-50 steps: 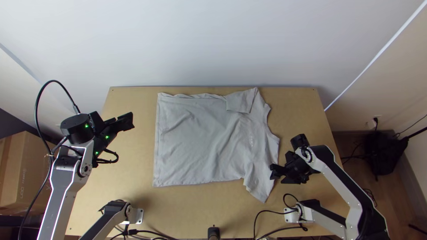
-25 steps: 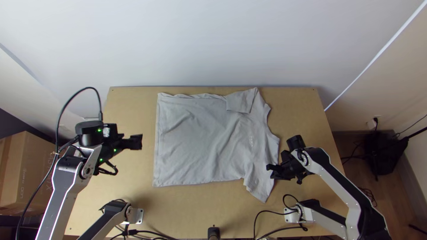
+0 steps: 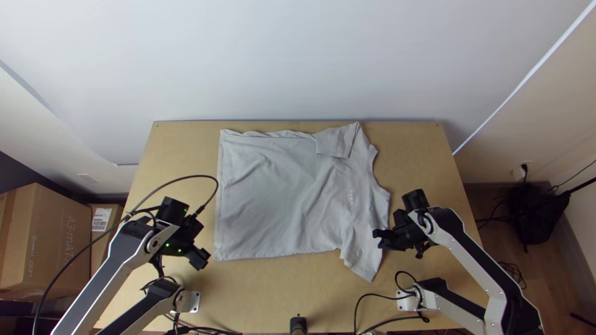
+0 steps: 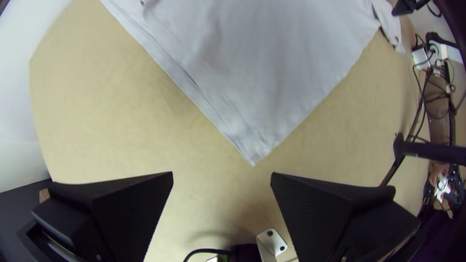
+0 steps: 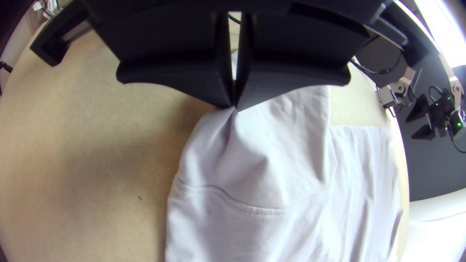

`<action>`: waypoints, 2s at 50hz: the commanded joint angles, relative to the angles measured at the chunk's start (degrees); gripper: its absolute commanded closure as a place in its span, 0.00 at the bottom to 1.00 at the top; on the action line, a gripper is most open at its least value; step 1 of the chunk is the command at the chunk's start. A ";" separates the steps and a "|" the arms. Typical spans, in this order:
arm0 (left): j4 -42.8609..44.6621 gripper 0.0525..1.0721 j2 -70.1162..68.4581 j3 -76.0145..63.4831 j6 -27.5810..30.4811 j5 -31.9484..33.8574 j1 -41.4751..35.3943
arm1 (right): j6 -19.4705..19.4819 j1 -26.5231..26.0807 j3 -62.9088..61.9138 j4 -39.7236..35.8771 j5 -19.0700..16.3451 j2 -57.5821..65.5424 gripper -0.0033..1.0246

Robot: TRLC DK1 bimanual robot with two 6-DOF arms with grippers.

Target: Fold the t-shirt

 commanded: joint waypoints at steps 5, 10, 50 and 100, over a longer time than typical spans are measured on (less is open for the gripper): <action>-0.40 0.05 7.84 -3.12 -4.33 0.41 -6.25 | 0.52 0.06 -1.29 -0.13 -0.23 -0.90 0.97; -0.40 0.05 13.03 -2.68 -7.41 0.41 -6.69 | 0.96 0.32 -0.85 -0.13 -0.23 -0.90 0.97; 7.68 0.26 26.65 -1.53 -11.89 1.55 -13.01 | 1.66 0.85 -0.32 0.93 -0.23 -0.63 0.97; 31.85 0.98 -0.51 11.12 -14.97 0.94 5.44 | 2.02 -8.56 19.45 28.52 -0.85 -11.88 0.97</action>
